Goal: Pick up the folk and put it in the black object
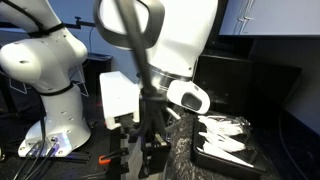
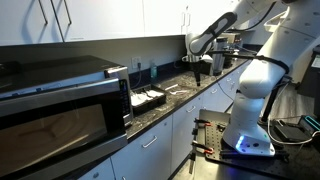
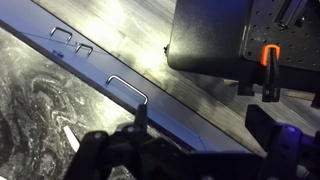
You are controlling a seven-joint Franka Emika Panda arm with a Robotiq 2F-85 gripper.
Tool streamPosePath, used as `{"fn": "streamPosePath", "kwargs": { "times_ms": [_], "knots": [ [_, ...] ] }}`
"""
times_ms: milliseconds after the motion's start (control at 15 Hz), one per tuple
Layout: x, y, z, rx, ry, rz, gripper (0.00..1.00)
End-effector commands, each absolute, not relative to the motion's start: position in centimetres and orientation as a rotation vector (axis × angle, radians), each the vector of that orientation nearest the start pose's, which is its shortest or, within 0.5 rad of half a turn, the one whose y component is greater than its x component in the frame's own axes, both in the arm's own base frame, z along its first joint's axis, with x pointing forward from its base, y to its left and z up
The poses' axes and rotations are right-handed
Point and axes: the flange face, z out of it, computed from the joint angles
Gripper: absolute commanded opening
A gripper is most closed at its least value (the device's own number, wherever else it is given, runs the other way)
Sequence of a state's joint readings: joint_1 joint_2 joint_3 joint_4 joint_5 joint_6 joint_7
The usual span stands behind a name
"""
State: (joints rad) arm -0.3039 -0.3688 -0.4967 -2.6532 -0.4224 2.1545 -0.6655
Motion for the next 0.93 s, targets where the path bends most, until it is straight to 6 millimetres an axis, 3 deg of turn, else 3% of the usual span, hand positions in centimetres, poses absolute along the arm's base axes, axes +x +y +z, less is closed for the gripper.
{"fn": "streamPosePath", "kwargs": {
  "times_ms": [0, 267, 400, 467, 533, 867],
  "knots": [
    [28.8, -29.2, 30.9, -3.133, -0.524, 0.457, 1.0],
    [29.7, -31.6, 28.4, -3.079, -0.663, 0.433, 1.0],
    [29.9, -32.9, 27.3, -3.051, -0.638, 0.433, 1.0],
    [29.6, -33.6, 27.0, -3.048, -0.54, 0.446, 1.0],
    [29.3, -31.9, 27.5, -3.06, -0.586, 0.435, 1.0],
    [29.1, -32.4, 27.2, -3.073, -0.609, 0.448, 1.0]
  ]
}}
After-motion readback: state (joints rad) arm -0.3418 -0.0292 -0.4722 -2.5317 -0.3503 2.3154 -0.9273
